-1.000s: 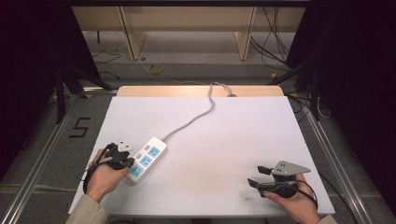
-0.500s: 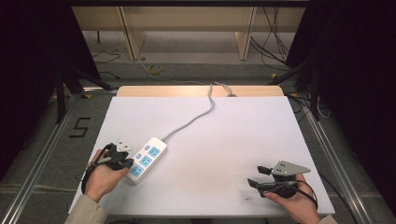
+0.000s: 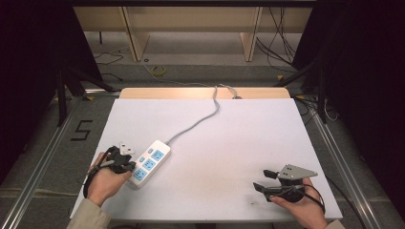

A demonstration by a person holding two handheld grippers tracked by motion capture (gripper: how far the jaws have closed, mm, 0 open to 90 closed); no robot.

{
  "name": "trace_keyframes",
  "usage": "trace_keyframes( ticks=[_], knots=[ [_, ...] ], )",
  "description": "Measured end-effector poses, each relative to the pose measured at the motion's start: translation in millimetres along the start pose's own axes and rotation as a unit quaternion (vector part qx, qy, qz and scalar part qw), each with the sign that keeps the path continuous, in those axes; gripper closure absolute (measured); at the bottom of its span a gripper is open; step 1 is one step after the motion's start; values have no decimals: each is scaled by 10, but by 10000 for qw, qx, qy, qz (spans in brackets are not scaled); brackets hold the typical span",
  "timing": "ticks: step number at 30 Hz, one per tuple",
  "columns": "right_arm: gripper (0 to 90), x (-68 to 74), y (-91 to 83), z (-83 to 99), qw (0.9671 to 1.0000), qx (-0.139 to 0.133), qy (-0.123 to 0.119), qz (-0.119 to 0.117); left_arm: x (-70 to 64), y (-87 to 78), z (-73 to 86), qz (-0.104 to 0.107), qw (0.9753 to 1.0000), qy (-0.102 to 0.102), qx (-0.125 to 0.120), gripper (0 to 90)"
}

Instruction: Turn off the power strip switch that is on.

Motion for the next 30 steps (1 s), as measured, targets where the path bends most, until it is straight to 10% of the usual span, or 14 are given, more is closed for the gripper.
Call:
trace_keyframes(
  ticks=[30],
  knots=[
    [361,-4,3,-1,10000,-13,25,2,20,0,11,86,10000,9,-48,897]
  ],
)
Point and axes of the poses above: each handheld gripper's, and its own axes: y roughly forward along the jaws, z roughly out of its underside, x roughly to its left, the point moved 2 cm from there along y, roughly forward along the jaws, and after that the axes turned 3 degrees about -z, right-handed, at the moved point
